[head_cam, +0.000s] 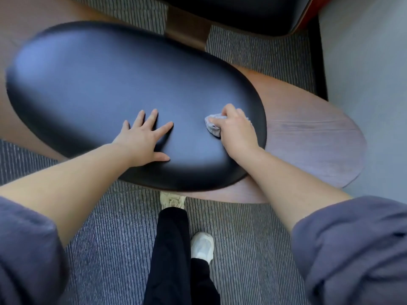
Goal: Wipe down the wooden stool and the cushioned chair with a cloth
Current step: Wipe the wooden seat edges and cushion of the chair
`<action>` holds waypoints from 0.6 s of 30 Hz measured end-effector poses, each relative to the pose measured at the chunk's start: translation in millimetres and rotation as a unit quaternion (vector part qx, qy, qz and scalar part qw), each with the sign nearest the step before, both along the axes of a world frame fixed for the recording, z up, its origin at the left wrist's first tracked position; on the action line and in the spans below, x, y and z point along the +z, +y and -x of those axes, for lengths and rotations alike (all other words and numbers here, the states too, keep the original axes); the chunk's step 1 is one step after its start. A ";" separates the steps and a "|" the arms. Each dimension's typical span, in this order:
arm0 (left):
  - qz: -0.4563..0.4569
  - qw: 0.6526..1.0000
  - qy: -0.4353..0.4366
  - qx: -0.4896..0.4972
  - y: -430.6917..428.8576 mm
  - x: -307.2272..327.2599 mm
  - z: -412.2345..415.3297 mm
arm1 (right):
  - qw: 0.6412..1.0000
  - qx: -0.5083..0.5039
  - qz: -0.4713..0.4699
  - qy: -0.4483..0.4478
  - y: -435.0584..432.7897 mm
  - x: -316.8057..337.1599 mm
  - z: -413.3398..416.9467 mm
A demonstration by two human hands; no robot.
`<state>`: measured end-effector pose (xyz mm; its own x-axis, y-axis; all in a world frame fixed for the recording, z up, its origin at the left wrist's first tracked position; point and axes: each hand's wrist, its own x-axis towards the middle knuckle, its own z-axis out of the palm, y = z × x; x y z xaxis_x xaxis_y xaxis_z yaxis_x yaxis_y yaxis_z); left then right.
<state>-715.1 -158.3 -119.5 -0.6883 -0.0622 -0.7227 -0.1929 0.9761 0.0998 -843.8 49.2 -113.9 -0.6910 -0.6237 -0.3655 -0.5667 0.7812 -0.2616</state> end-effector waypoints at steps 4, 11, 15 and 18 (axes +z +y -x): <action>-0.020 1.000 -0.013 0.005 -5.8 -6.2 39.9 | 0.997 -0.072 0.024 -0.012 -24.8 -15.7 32.3; -0.045 0.999 -0.010 -0.011 -18.5 -20.5 111.1 | 0.994 -0.099 0.032 -0.034 -58.3 -32.2 92.1; -0.038 0.998 -0.029 -0.031 -15.9 -30.6 137.6 | 0.977 -0.188 0.071 -0.075 -72.9 -43.8 128.2; -0.025 0.998 -0.045 -0.044 -11.7 -37.1 146.9 | 0.961 -0.242 0.084 -0.100 -81.1 -56.2 150.7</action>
<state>-861.9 -170.0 -156.6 -0.6211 0.0337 -0.7830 -0.1169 0.9839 0.1351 -994.5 -31.9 -170.1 -0.8415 -0.3091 -0.4430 -0.0729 0.8776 -0.4738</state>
